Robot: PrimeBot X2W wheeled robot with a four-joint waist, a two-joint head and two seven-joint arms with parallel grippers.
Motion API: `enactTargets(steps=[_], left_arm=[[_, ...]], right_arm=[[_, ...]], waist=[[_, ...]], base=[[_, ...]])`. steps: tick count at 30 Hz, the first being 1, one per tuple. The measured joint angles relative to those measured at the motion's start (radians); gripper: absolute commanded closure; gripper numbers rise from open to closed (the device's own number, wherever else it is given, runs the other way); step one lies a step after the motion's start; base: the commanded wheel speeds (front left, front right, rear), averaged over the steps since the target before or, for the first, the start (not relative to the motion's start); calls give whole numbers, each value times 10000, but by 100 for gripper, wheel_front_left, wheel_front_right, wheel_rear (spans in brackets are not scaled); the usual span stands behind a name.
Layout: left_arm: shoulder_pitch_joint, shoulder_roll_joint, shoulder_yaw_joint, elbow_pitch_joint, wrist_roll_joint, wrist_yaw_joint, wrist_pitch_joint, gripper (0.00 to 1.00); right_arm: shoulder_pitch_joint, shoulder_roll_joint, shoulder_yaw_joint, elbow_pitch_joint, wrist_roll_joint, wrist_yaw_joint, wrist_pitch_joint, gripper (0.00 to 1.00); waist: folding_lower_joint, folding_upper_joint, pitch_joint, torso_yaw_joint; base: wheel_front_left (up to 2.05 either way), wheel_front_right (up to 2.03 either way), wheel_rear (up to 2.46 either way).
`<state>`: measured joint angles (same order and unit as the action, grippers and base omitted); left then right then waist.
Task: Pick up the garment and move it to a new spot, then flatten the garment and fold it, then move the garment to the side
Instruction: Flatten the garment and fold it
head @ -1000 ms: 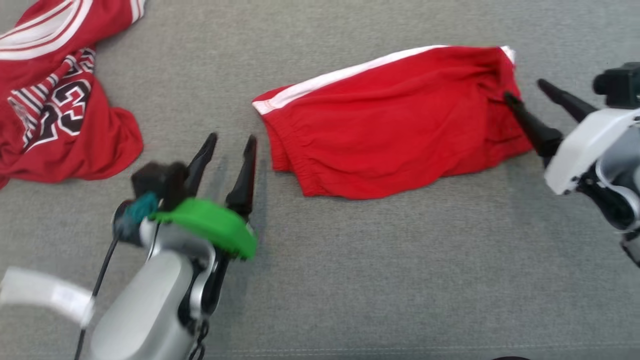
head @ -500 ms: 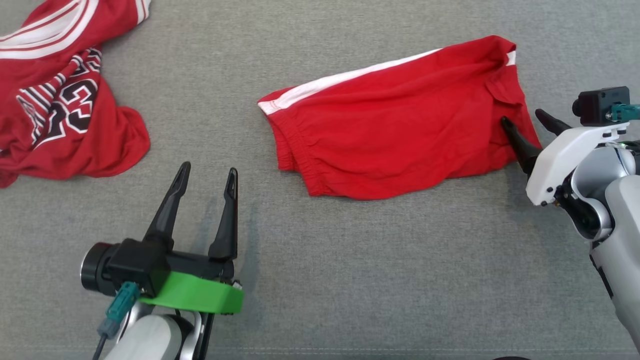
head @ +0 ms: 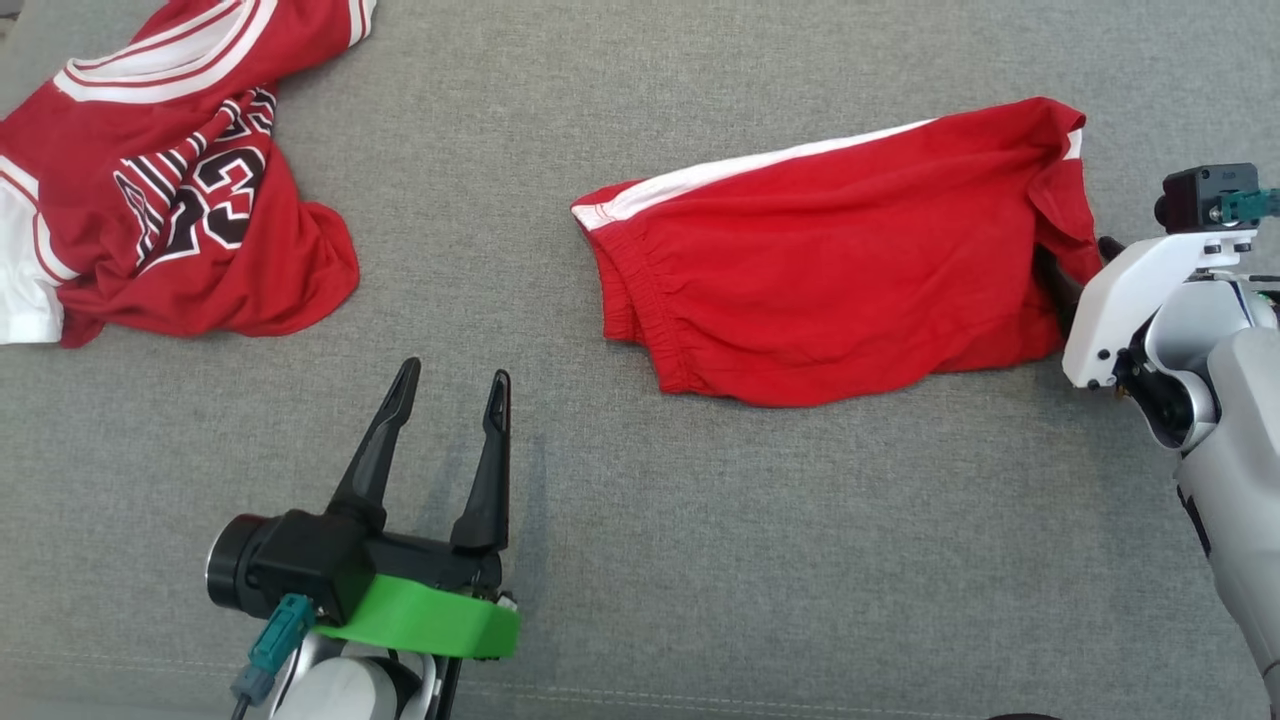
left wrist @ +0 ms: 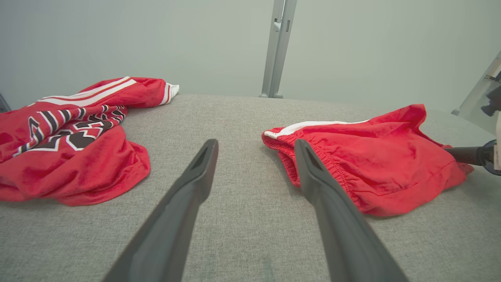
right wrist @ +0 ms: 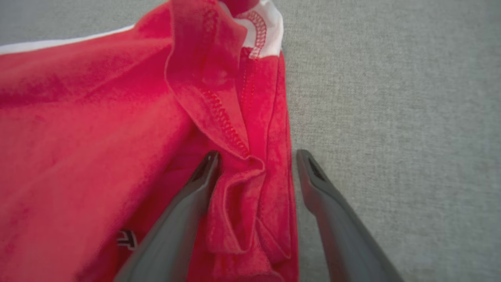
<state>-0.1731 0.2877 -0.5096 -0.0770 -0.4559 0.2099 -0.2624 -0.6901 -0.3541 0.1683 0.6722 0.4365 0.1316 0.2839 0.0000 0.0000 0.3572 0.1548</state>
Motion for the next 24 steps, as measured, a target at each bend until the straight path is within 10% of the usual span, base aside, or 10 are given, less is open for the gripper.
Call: enactTargets(steps=[5, 7, 24], left_arm=[[125, -123, 217, 196, 205, -301, -2, 0], [205, -150, 314, 253, 221, -395, -2, 0], [1307, -502, 1233, 966, 263, -972, -2, 0]], right_arm=[[-29, 31, 339, 303, 738, -13, 577, 2], [-27, -2, 441, 276, 1118, -13, 669, 100], [1039, -700, 128, 176, 3461, -2, 1221, 100]], waist=[[0, 0, -182, 42], [0, 0, -236, 14], [0, 0, -1270, -869]], base=[[0, 0, 0], [0, 0, 0], [0, 0, 0]])
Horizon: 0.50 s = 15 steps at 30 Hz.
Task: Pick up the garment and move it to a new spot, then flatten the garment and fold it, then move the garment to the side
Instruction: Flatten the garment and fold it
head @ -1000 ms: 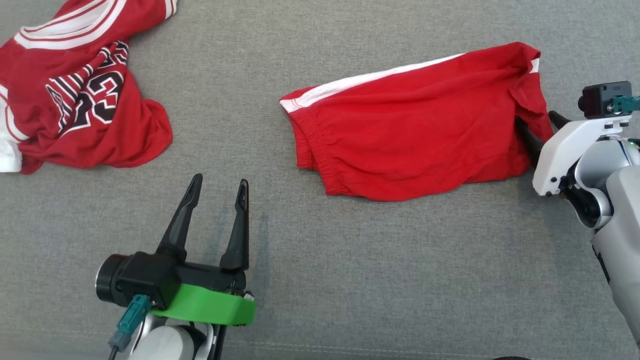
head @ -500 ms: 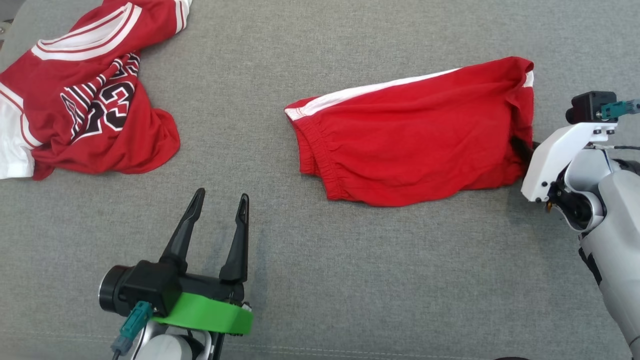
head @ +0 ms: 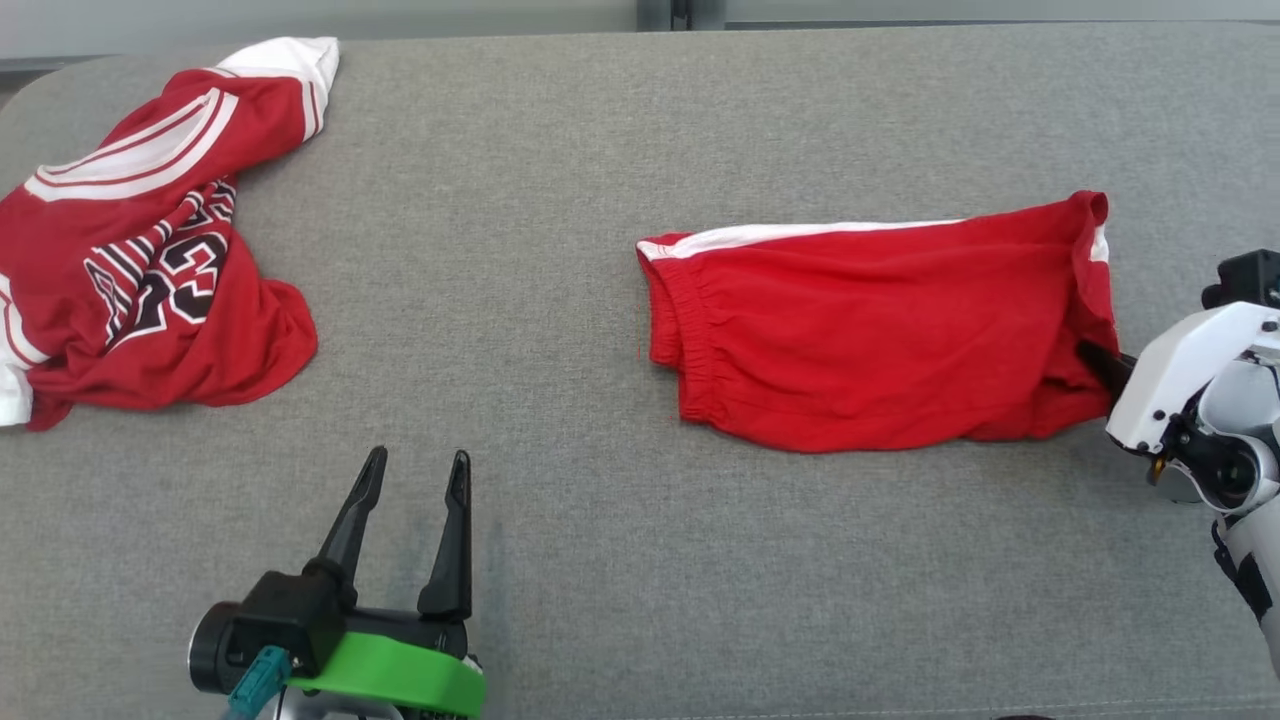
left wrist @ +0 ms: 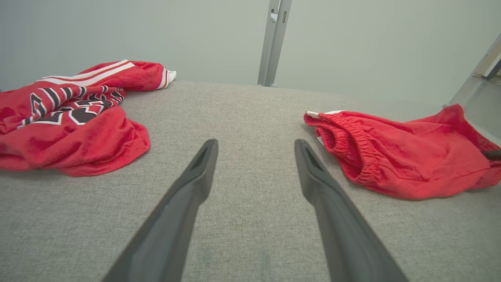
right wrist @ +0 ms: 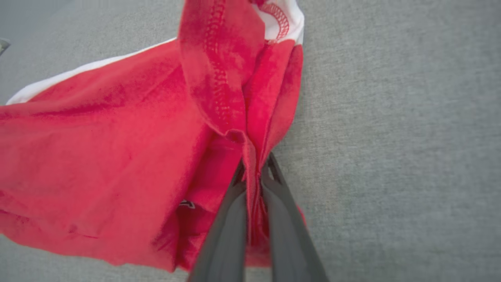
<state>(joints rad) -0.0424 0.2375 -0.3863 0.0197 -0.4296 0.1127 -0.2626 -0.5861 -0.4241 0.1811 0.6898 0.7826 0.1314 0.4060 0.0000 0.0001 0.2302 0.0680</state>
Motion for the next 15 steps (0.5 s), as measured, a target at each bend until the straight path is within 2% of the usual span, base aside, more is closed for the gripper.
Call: enactTargets(steps=[6, 10, 12, 15], left_arm=[[177, -188, 92, 119, 104, -134, 0, 0], [183, -410, 146, 128, 144, -240, 0, 0], [183, -518, 192, 140, 171, -263, 0, 0], [206, -660, 301, 165, 219, -332, 0, 0]], right_arm=[[239, -134, -568, 234, 6, 0, -570, 100], [243, -729, -757, 196, -481, -2, -782, 100], [243, -993, -573, -182, -807, -8, -823, 100], [169, -945, 65, -1461, -1083, -8, -740, 100]], waist=[[0, 0, -178, -374], [0, 0, -172, -449], [0, 0, -149, -428], [0, 0, -146, -428]], base=[[0, 0, 0], [0, 0, 0], [0, 0, 0], [0, 0, 0]])
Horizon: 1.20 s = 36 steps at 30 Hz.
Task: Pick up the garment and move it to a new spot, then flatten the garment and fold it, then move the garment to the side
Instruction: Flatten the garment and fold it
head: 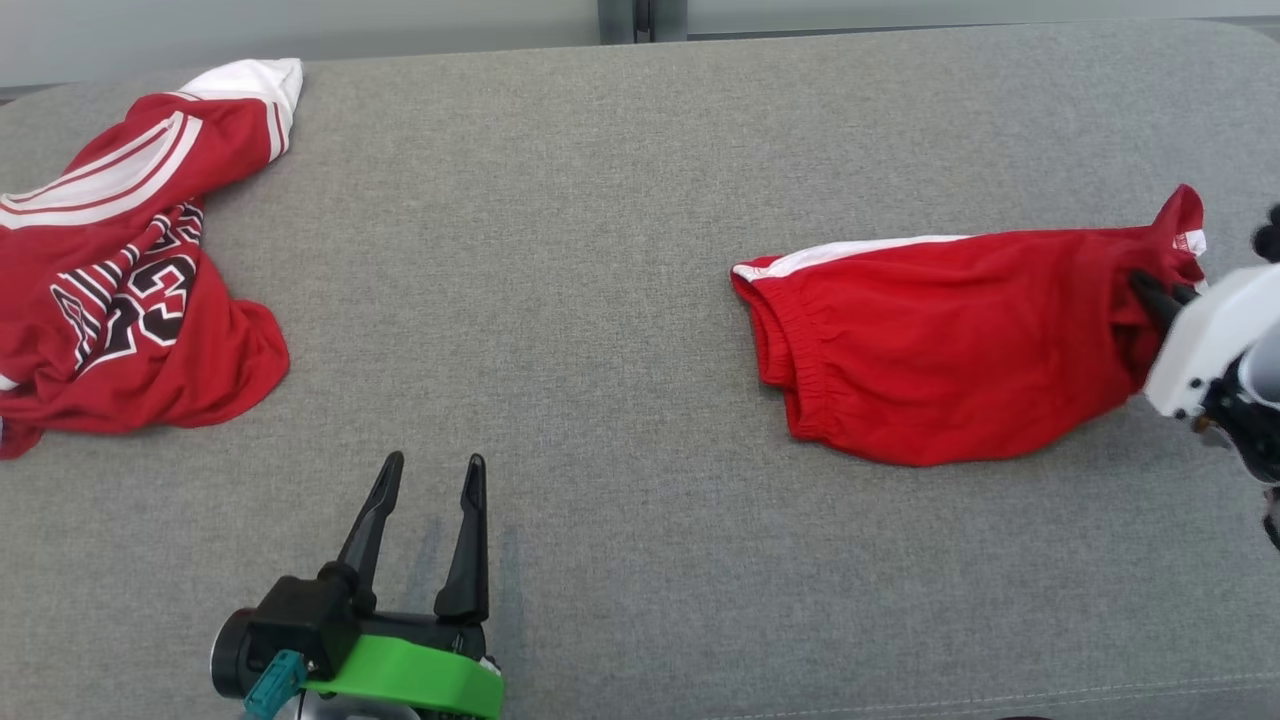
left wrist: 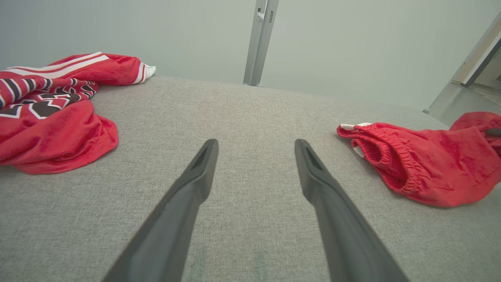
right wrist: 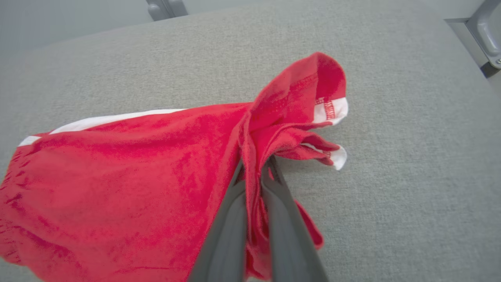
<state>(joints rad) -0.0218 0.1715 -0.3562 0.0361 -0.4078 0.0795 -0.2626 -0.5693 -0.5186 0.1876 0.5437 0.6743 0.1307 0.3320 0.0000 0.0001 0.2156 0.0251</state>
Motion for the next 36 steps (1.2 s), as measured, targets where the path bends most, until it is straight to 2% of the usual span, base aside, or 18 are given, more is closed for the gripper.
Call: enactTargets(steps=[5, 8, 11, 16, 20, 21, 22, 25, 26, 27, 28, 33, 36], left_arm=[[113, -146, 207, 6, 128, -63, 0, 0], [90, -259, 249, 15, 247, -150, -2, 0], [-63, -376, 194, 121, 349, -293, 0, 0], [-316, -589, 211, 326, 407, -435, -2, 0], [-306, -658, 347, 458, 424, -493, -4, 0], [-294, -681, 368, 483, 431, -502, -4, 0], [-288, -708, 399, 516, 454, -531, -6, 0], [-281, -823, 468, 594, 481, -608, -13, 0], [-281, -823, 468, 594, 481, -608, -13, 0], [-278, -853, 489, 619, 483, -619, -13, 0], [-272, -884, 508, 635, 491, -629, -15, 0], [-255, -982, 610, 729, 533, -719, -15, 0], [-206, -1007, 715, 798, 575, -759, -15, 0]], right_arm=[[-165, 426, 1758, -2681, -54, 0, 846, 100], [-176, 861, 2704, -3511, 81, 2, 1363, 100], [-273, 1315, 3219, -3453, 48, 2, 1521, 100], [-546, 2150, 3509, -2452, -355, 2, 1319, 100], [-817, 2433, 3626, -1743, -663, 2, 1344, 100], [-874, 2443, 3655, -1593, -767, 2, 1365, 93], [-936, 2443, 3687, -1482, -846, 2, 1375, 80], [-983, 2449, 3731, -1210, -890, 2, 1423, 71], [-983, 2449, 3731, -1210, -890, 2, 1423, 58], [-986, 2439, 3745, -1133, -963, 2, 1381, 22], [-994, 2420, 3785, -1106, -1053, 2, 1273, 0], [-977, 2431, 4203, -1371, -970, 2, 792, 0], [-755, 2115, 4608, -1950, -970, 2, 562, 0]], waist=[[0, 0, -16, -119], [0, 0, 10, -137], [0, 0, 35, -75], [0, 0, 70, 107], [0, 0, 97, 242], [0, -1, 101, 264], [1, 0, 107, 281], [0, 0, 127, 326], [0, 0, 127, 326], [1, 0, 126, 336], [0, 0, 124, 342], [1, 0, 59, 323], [0, 0, -41, 301]], base=[[0, 0, 0], [0, 0, 0], [0, 0, 0], [0, 0, 0], [0, 0, 0], [0, 0, 0], [0, 0, 0], [0, 0, 0], [0, 0, 0], [0, 0, 0], [0, 0, 0], [0, 0, 0], [0, 0, 0]])
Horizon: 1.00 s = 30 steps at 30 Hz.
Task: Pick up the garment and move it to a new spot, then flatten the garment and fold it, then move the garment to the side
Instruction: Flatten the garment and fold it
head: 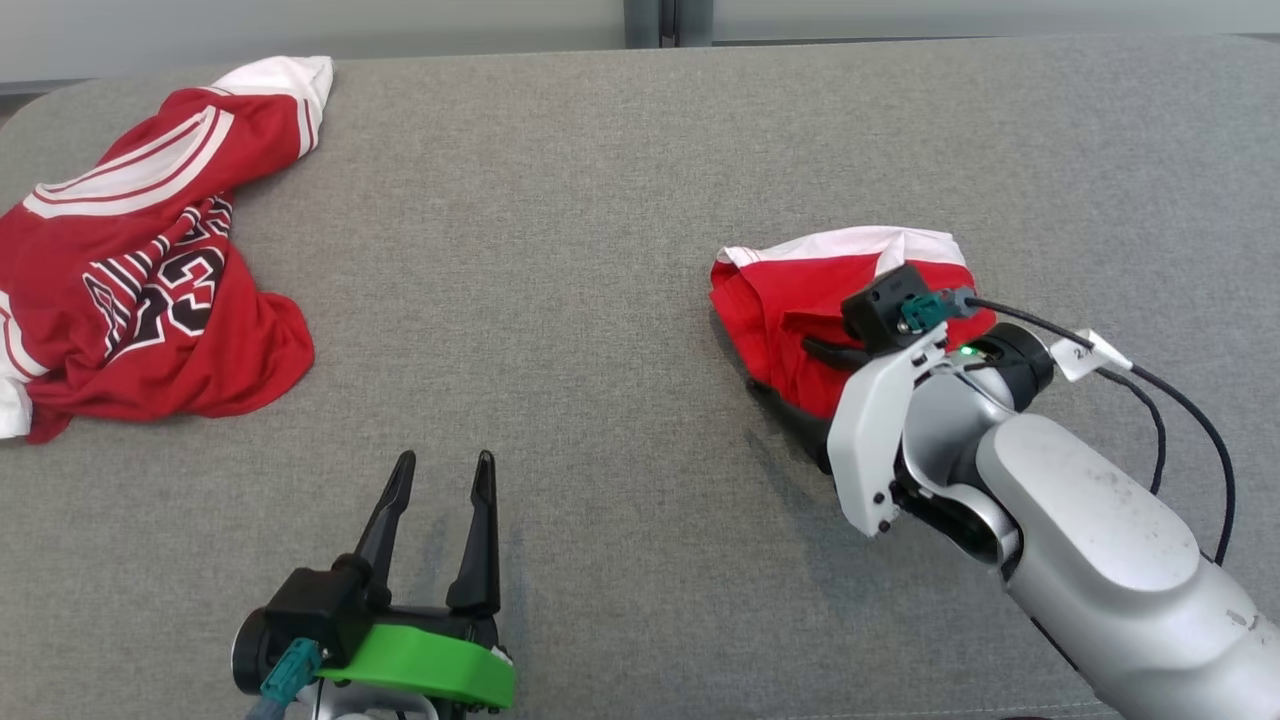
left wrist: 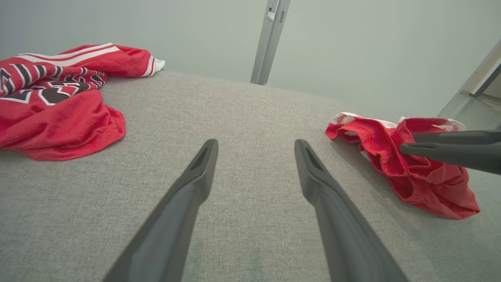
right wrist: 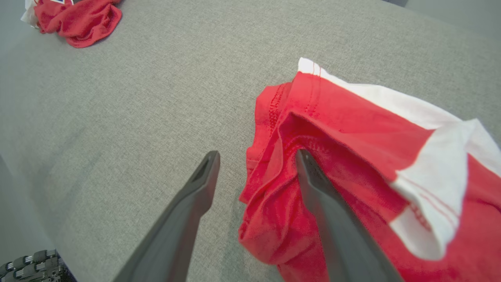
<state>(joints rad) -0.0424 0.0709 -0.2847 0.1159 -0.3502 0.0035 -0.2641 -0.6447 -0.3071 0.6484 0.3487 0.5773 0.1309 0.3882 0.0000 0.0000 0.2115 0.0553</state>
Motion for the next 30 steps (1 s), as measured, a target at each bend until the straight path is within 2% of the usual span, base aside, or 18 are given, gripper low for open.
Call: enactTargets(steps=[3, 6, 10, 12, 13, 14, 15, 16, 21, 25, 27, 30], left_arm=[[161, -13, 192, 23, 10, -6, 0, 0], [305, -21, 326, -4, 42, -21, 0, 0], [423, -52, 447, -100, 100, -17, 0, 0], [481, -69, 470, -117, 132, -19, 0, 0], [492, -75, 470, -119, 169, -21, 0, 0], [498, -81, 470, -123, 184, -29, 0, 0], [502, -84, 456, -125, 188, -35, 0, 0], [507, -88, 447, -107, 201, -46, 0, 0], [470, -117, 324, -48, 268, -125, 0, 0], [303, -128, 196, 82, 341, -207, 0, 0], [204, -134, 115, 151, 341, -226, 0, 0], [126, -130, 88, 190, 341, -255, 2, 0]], right_arm=[[476, -391, 192, -909, -6, 0, -316, 0], [1000, -690, -242, -1952, -104, 0, -811, 0], [2026, -1028, -1574, -3064, -949, 0, -1923, 0], [2644, -907, -2483, -3289, -1413, 0, -2596, 0], [3001, -742, -2890, -3290, -1592, -2, -2878, 13], [3357, -596, -3206, -3254, -1895, -2, -3145, 56], [3647, -408, -3524, -3150, -2180, 2, -3432, 90], [3875, -113, -3894, -2980, -2318, 0, -3753, 100], [4391, 1104, -4991, -1386, -4094, 8, -5777, 100], [4237, 2293, -5916, 167, -4583, 8, -6441, 100], [3997, 2443, -6368, 577, -4801, 8, -6470, 100], [3645, 2531, -6888, 575, -4957, 6, -6498, 100]], waist=[[0, 0, -126, -50], [0, 0, -224, -151], [0, 0, -290, -313], [0, 0, -299, -393], [0, 0, -297, -431], [0, 0, -291, -466], [0, 0, -283, -500], [0, 0, -276, -533], [0, 1, -195, -608], [0, 0, -93, -575], [0, 0, -74, -499], [0, 0, -29, -383]], base=[[0, 0, 0], [0, 0, 0], [0, 0, 0], [0, 0, 0], [0, 0, 0], [0, 0, 0], [0, 0, 0], [0, 0, 0], [0, 0, 0], [0, 0, 0], [0, 0, 0], [0, 0, 0]])
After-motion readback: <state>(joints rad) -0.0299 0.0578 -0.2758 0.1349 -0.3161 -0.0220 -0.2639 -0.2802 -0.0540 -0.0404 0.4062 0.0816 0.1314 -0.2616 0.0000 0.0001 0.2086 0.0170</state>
